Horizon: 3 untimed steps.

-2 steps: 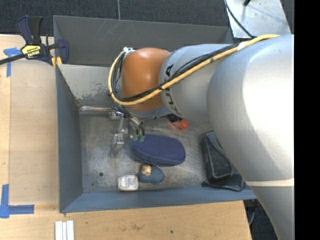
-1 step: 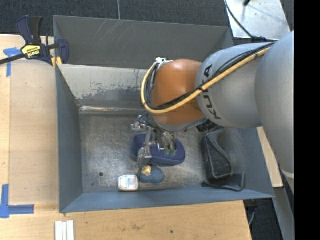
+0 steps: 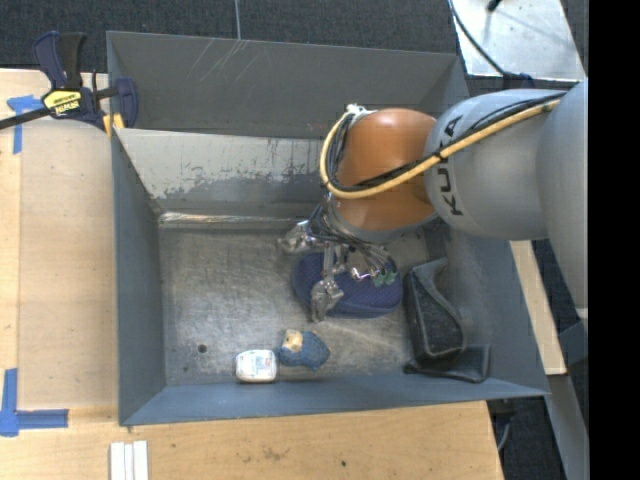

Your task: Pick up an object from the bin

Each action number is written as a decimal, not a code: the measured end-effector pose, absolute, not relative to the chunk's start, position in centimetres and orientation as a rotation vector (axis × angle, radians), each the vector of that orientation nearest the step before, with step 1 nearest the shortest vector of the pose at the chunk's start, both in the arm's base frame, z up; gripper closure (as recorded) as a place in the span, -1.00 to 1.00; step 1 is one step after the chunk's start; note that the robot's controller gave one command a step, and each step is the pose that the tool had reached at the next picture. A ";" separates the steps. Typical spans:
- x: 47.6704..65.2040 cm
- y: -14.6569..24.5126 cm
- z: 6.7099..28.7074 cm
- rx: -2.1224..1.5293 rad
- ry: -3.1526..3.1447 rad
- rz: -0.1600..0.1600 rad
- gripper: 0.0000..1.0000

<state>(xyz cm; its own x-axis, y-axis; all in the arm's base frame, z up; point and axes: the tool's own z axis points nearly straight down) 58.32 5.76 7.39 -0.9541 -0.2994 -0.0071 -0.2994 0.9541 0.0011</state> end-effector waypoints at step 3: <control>56.8 -1.5 11.4 -0.098 3.116 0.006 -1.00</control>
Offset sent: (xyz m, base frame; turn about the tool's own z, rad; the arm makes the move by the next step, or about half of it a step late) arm 0.0000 0.0000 0.0000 0.0000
